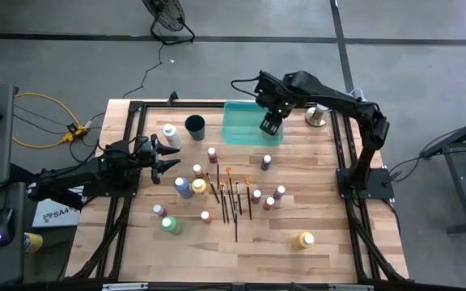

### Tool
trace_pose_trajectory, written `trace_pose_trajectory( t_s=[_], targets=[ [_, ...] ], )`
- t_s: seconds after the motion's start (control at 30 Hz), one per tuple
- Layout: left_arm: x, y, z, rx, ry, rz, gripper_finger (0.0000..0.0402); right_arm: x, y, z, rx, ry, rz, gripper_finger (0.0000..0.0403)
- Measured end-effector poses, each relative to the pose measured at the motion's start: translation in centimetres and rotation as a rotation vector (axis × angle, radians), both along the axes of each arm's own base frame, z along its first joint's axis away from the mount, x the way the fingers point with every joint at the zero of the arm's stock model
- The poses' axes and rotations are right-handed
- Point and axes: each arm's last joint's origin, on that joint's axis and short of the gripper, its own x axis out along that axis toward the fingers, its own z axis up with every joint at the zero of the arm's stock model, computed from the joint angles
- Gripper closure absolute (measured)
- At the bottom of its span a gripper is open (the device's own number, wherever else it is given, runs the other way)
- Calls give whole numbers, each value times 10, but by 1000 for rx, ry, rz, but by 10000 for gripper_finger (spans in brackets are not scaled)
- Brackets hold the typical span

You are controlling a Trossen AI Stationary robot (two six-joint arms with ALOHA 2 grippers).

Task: Pick & Place Paint Supplies
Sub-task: Put the large green paint bottle into the green bin

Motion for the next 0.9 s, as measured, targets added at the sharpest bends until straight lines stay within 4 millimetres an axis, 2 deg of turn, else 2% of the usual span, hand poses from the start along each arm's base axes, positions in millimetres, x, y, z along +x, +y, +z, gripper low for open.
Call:
trace_pose_trajectory(
  t_s=[0.9],
  targets=[
    [0, 0, 0, 0, 0, 0, 208, -4, -8, -47, 40, 80, -28, 284]
  ],
)
